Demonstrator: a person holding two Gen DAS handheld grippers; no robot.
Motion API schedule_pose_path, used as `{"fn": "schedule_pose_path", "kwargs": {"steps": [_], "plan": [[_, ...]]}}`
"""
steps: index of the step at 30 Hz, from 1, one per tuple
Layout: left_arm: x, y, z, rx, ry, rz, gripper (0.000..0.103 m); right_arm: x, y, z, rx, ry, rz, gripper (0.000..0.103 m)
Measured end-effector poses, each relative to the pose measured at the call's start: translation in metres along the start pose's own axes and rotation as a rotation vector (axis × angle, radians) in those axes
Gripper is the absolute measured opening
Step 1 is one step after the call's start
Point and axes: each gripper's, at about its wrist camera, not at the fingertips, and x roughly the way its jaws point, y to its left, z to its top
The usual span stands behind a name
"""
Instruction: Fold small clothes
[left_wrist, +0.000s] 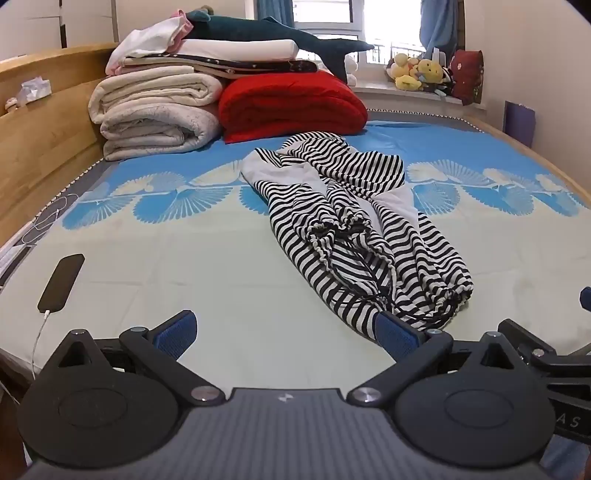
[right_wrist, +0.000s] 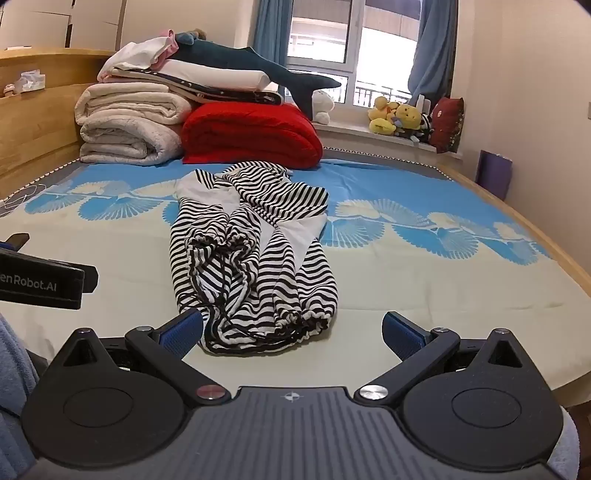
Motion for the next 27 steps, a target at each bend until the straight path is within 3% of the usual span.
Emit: {"fn": "schedule_pose_path", "kwargs": {"steps": [27], "plan": [[-0.0026, -0.0018, -0.0021, 0.018, -0.002, 0.008, 0.103, -0.0021, 0.0030, 0.0000, 0.008, -0.013, 0.011, 0.102]]}}
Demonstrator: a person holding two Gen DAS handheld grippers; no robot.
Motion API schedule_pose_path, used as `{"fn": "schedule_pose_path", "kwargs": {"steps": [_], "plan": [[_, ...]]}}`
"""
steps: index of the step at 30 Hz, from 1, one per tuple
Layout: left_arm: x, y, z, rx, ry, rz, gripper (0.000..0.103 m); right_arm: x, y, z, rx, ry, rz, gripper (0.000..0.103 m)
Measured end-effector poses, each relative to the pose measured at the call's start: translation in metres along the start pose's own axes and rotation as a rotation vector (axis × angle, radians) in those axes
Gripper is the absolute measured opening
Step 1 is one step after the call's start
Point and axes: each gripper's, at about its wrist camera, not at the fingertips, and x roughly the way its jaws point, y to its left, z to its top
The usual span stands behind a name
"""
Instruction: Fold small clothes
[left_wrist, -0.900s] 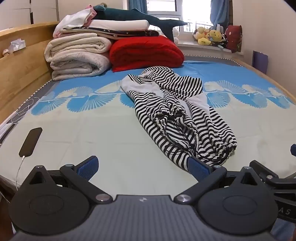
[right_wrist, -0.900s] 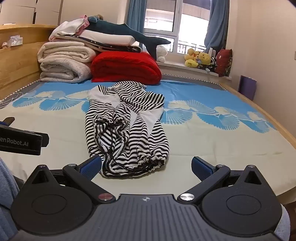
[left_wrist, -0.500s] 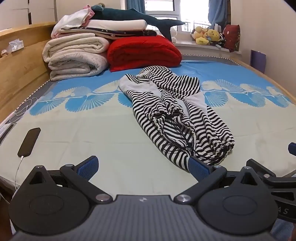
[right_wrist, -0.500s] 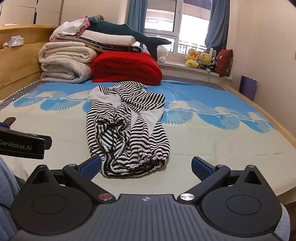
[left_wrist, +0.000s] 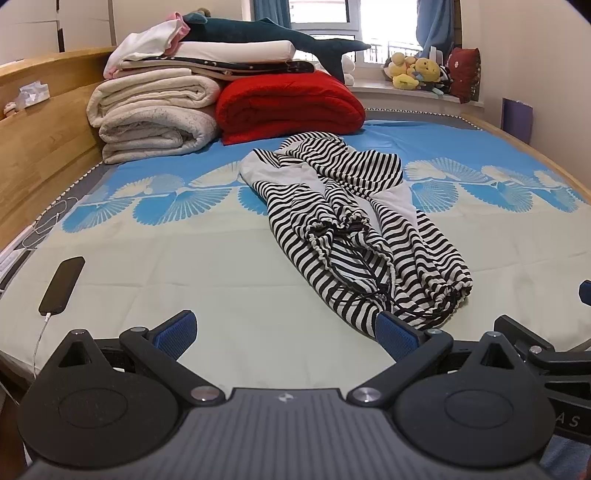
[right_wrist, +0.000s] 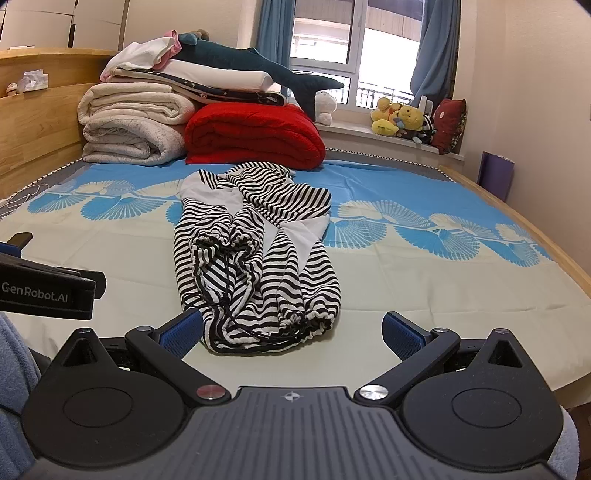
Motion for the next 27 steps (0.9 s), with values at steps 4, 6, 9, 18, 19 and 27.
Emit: {"fn": "schedule_pose_path", "kwargs": {"steps": [4, 6, 9, 18, 19, 27], "plan": [[0.0002, -0.0002, 0.0002, 0.005, -0.001, 0.002, 0.103, -0.0009, 0.0015, 0.0005, 0.000, 0.000, 0.000, 0.102], [0.0004, -0.0012, -0.0002, 0.006, -0.002, 0.002, 0.103, -0.0010, 0.0018, 0.0005, 0.001, -0.001, -0.001, 0.102], [0.0006, -0.0028, -0.0007, 0.011, -0.005, 0.005, 0.103, -0.0012, 0.0011, 0.0011, 0.000, 0.000, 0.004, 0.102], [0.0004, -0.0076, -0.0029, 0.031, -0.010, 0.014, 0.103, -0.0027, 0.0012, 0.0034, 0.009, -0.002, 0.014, 0.102], [0.0008, -0.0081, -0.0029, 0.033, -0.009, 0.014, 0.103, -0.0029, 0.0013, 0.0039, 0.009, -0.001, 0.014, 0.102], [0.0022, -0.0088, -0.0034, 0.038, -0.010, 0.018, 0.103, -0.0022, 0.0021, 0.0048, 0.011, -0.002, 0.016, 0.102]]}}
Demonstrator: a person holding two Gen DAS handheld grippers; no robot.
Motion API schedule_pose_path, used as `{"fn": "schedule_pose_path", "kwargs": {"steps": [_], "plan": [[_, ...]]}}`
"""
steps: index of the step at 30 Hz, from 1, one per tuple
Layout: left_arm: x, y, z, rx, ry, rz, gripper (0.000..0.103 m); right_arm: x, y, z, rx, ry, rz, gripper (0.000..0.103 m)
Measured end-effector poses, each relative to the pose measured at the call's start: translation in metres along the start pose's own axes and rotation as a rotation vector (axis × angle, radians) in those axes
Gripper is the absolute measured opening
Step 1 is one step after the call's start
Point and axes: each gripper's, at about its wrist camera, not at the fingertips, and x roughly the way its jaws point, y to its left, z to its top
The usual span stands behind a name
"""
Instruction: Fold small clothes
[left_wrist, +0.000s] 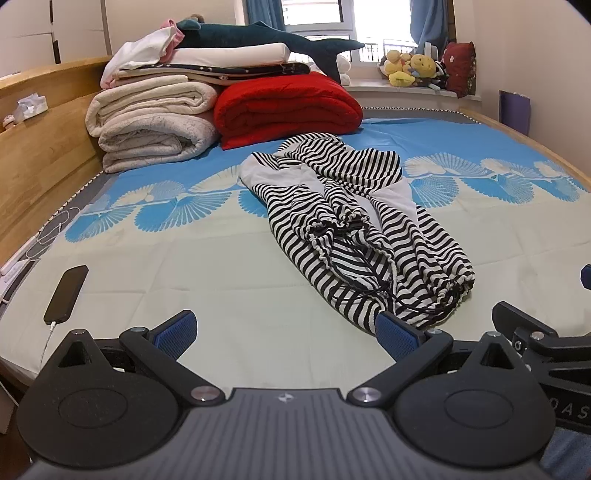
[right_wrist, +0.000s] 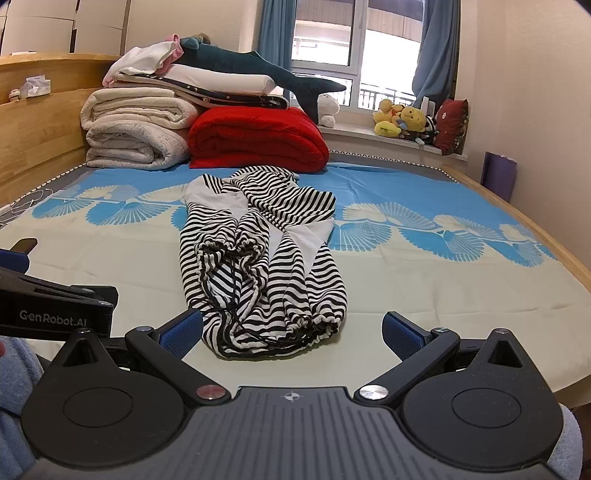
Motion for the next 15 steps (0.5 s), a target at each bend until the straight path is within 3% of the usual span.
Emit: {"fn": "schedule_pose_path", "kwargs": {"steps": [15], "plan": [[0.0011, -0.0004, -0.0017, 0.002, 0.002, -0.002, 0.103, -0.0023, -0.0003, 0.0001, 0.000, -0.002, 0.001, 0.102]]}}
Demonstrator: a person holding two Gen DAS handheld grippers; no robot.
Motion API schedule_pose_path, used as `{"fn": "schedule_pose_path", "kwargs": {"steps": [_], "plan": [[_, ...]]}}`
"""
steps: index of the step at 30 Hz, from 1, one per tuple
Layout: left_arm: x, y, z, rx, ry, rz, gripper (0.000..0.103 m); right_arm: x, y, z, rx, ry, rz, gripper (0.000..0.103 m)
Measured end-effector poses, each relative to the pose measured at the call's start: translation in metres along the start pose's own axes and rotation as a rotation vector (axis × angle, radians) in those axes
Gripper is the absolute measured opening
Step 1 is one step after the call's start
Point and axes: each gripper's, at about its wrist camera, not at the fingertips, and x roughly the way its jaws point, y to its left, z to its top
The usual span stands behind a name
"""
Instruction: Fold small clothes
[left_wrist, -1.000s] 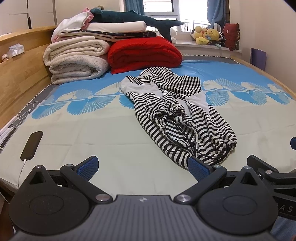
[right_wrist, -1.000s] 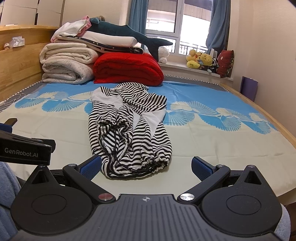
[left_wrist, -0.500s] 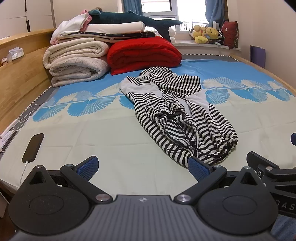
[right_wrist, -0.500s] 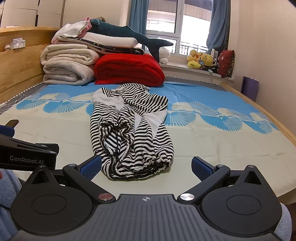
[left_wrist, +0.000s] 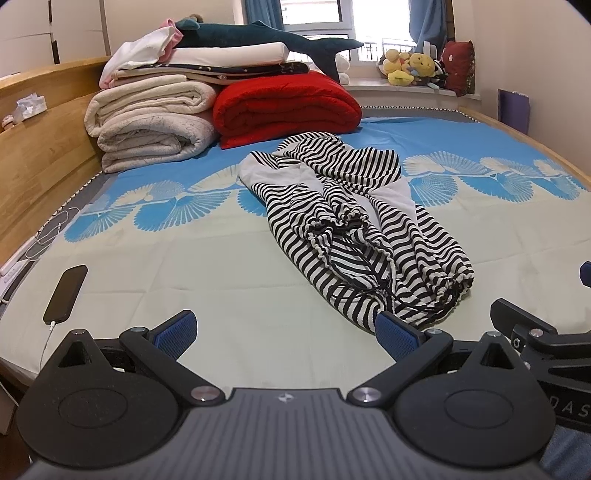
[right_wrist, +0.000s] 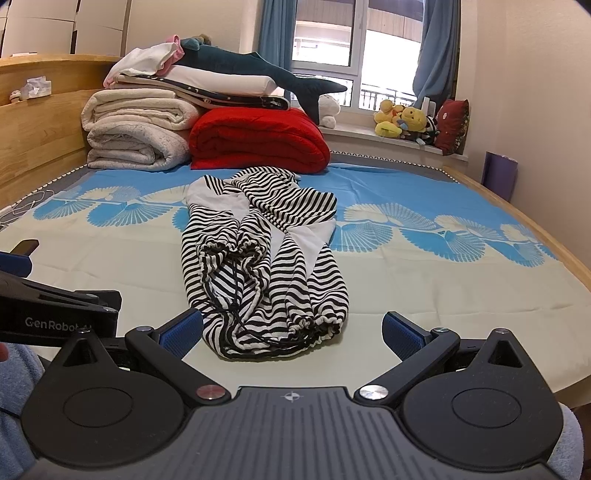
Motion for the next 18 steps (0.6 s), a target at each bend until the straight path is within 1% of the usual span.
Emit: {"fn": "schedule_pose_path", "kwargs": {"steps": [18], "plan": [[-0.0016, -0.0015, -0.0003, 0.003, 0.000, 0.000, 0.103, -0.0006, 0.0025, 0.0009, -0.002, -0.001, 0.007, 0.102]]}}
